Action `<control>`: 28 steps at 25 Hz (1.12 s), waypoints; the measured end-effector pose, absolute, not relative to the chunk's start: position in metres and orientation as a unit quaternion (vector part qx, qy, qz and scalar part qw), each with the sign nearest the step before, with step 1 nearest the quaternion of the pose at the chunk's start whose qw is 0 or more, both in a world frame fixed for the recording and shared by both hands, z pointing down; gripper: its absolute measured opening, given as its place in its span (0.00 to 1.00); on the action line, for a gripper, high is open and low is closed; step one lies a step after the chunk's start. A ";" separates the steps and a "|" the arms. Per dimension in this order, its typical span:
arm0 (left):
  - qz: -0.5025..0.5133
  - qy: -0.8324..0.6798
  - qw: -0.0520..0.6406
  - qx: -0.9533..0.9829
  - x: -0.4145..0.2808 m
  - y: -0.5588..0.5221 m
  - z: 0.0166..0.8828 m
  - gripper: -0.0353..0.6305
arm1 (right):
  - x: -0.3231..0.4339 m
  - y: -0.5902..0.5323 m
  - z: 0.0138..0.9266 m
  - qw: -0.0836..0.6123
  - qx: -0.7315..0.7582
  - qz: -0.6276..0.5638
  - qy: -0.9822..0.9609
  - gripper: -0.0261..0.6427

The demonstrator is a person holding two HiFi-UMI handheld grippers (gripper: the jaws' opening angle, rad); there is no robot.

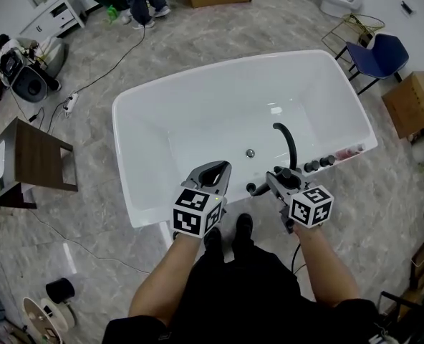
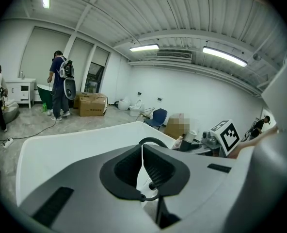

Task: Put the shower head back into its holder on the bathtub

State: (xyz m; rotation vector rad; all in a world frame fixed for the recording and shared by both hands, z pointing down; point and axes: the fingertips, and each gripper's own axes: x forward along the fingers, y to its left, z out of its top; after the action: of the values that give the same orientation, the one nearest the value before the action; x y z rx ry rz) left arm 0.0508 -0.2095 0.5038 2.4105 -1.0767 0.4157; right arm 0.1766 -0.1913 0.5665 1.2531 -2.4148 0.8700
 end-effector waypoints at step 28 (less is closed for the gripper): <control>0.195 -0.401 0.259 0.857 0.037 -0.203 0.531 0.09 | 0.173 -0.203 0.666 0.246 0.416 0.306 -0.820 0.25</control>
State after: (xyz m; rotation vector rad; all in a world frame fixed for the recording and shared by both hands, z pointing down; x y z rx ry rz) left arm 0.0368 -0.2035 0.5314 2.3211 -1.0866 0.5285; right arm 0.1732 -0.2025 0.6658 1.1341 -2.2376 0.8350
